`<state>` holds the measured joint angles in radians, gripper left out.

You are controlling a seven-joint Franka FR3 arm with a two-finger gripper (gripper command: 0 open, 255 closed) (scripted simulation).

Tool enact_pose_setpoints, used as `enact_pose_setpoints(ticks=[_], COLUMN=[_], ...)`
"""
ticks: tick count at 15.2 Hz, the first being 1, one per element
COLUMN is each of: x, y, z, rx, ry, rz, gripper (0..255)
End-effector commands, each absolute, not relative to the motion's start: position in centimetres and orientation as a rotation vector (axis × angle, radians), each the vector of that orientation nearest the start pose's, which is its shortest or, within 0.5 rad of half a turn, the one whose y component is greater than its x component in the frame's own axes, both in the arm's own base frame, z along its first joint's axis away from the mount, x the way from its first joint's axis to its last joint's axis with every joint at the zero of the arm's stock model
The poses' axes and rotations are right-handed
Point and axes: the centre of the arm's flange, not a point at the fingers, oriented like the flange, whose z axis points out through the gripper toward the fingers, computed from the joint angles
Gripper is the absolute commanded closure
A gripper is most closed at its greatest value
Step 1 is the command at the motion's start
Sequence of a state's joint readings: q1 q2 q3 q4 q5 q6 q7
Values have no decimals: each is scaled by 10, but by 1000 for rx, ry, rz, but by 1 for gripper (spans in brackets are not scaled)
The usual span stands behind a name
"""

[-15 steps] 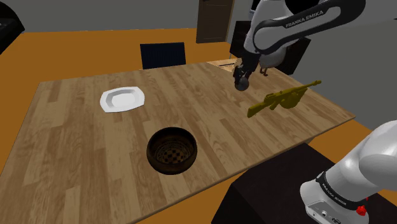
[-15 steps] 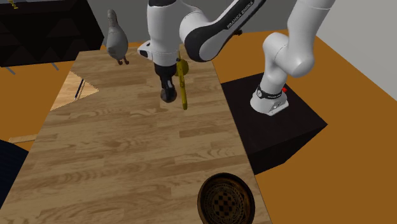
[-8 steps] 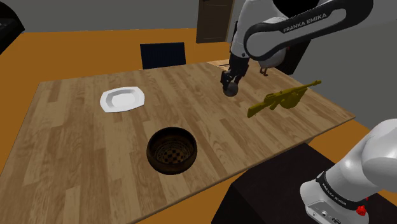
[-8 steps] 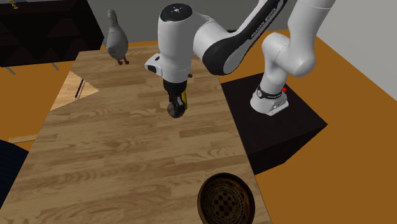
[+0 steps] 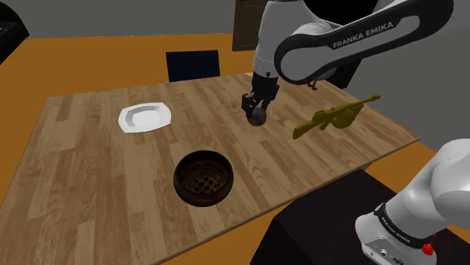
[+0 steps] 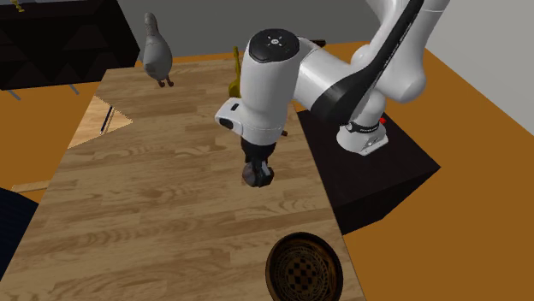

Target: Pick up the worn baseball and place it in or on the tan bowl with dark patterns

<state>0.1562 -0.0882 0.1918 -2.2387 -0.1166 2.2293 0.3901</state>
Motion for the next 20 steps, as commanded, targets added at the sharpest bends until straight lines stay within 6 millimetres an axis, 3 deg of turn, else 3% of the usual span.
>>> enact_pose_setpoints(ticks=[1,16,17,20], x=[484,453,450,450], y=[198,394,415,415], z=[416,419,419,403], rx=[-3213,-3213,-3213,-3213], ry=[-38,-38,-38,-38], rz=[-180,-180,-180,-180], gripper=[255,255,255,255])
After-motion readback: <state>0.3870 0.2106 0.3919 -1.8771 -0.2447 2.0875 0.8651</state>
